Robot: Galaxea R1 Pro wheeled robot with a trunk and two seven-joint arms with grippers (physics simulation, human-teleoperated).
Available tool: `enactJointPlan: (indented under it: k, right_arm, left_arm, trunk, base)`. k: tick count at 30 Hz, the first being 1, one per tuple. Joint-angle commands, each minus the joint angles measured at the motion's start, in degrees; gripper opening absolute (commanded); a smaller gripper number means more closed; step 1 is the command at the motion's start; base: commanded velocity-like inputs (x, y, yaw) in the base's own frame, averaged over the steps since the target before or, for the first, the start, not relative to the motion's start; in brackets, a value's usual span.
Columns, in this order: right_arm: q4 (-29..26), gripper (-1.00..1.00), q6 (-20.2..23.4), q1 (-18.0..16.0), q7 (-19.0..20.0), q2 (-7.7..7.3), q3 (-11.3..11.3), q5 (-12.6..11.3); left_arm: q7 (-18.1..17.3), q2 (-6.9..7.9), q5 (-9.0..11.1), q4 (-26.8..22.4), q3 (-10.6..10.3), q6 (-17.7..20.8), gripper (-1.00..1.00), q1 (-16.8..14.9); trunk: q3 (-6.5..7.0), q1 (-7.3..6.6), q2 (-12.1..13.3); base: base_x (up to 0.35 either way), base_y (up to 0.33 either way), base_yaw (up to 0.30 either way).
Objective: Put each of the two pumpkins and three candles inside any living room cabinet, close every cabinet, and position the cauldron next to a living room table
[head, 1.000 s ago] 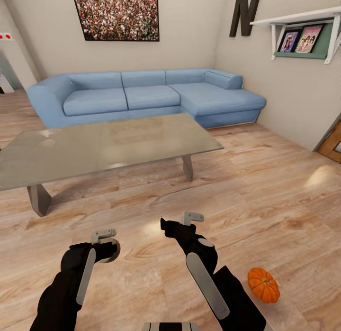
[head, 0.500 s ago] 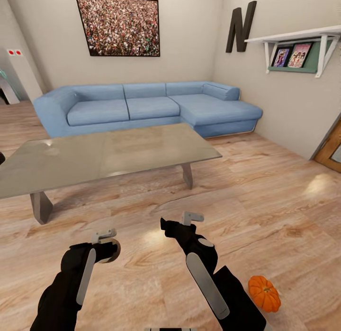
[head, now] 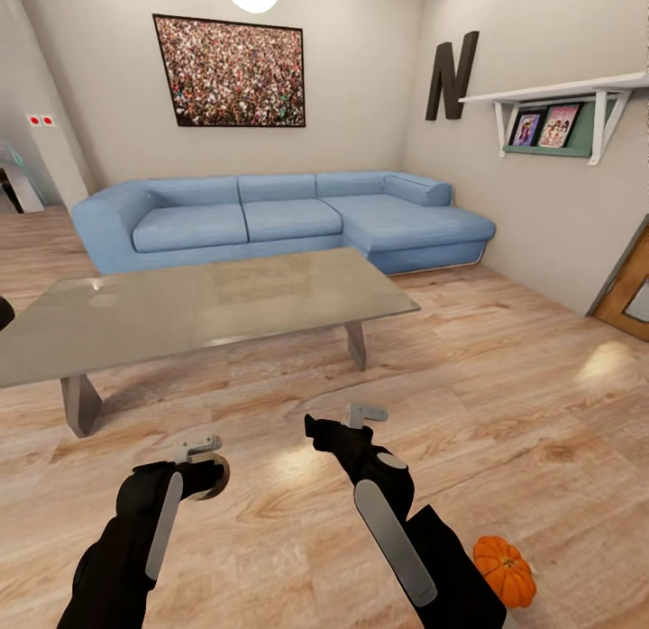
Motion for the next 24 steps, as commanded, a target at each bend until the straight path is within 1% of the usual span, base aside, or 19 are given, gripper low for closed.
enactJointPlan:
  k: [1,7,17,20,24]
  right_arm:
    - [-0.07,1.00,0.10,-0.05,-0.54,-0.01,0.07,-0.54]
    - [-0.07,1.00,0.16,-0.04,-0.54,-0.01,0.07,-0.64]
    - [-0.07,1.00,0.18,-0.06,-0.54,0.07,0.07,-0.75]
    - [-0.07,1.00,0.18,-0.05,-0.54,0.08,0.07,-0.76]
    - [-0.04,1.00,0.18,-0.06,-0.54,0.08,0.07,-0.76]
  left_arm:
    - [0.17,-0.02,0.09,-0.07,0.06,0.24,-1.00,-0.03]
    - [0.18,-0.01,0.09,-0.05,0.06,0.24,-1.00,-0.03]
    - [0.12,-0.01,0.09,-0.08,0.06,0.24,-1.00,-0.03]
    - [0.12,-0.06,0.09,-0.07,0.06,0.24,-1.00,-0.03]
    - [0.12,-0.09,0.09,-0.05,0.06,0.24,-1.00,-0.03]
  trunk:
    - [0.08,-0.04,-0.01]
    - [0.85,-0.19,0.07]
    - [-0.09,-0.19,0.07]
    - [0.29,-0.27,0.13]
    - [0.64,-1.15,1.73]
  base:
    - [0.000,0.000,0.000]
    - [0.000,0.000,0.000]
    - [0.000,0.000,0.000]
    - [0.000,0.000,0.000]
    - [0.000,0.000,0.000]
